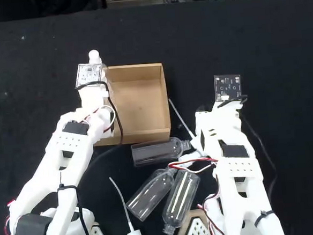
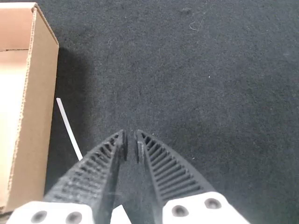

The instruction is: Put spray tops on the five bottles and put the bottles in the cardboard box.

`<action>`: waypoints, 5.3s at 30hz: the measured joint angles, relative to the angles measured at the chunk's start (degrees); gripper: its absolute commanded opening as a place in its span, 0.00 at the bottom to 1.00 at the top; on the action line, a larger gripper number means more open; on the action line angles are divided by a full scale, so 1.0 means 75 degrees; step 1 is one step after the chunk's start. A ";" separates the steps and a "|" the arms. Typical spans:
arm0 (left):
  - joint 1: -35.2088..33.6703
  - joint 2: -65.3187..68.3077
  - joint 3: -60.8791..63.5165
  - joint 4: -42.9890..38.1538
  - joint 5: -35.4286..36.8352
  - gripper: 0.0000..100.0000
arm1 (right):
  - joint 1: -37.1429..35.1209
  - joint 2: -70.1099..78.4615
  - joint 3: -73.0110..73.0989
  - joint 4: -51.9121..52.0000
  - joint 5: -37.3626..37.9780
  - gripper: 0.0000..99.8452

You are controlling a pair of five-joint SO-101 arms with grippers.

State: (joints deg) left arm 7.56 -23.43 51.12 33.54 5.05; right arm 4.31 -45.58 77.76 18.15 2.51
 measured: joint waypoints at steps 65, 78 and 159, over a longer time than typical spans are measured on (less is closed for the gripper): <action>-0.4079 -0.1676 0.2907 -0.3024 0.0914 0.06 | -0.4888 0.6060 -0.3388 -0.2766 0.0000 0.01; -0.3856 -0.1676 0.2907 -0.3024 0.0914 0.06 | -0.4911 0.6435 -0.4114 -0.2813 0.0000 0.01; -0.4454 -0.1676 0.2907 -0.3024 0.0914 0.06 | -0.4794 0.0035 -0.2286 0.9764 1.2120 0.21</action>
State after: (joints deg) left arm -25.85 -36.00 72.92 10.86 11.91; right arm -31.65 -45.32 60.62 91.38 93.41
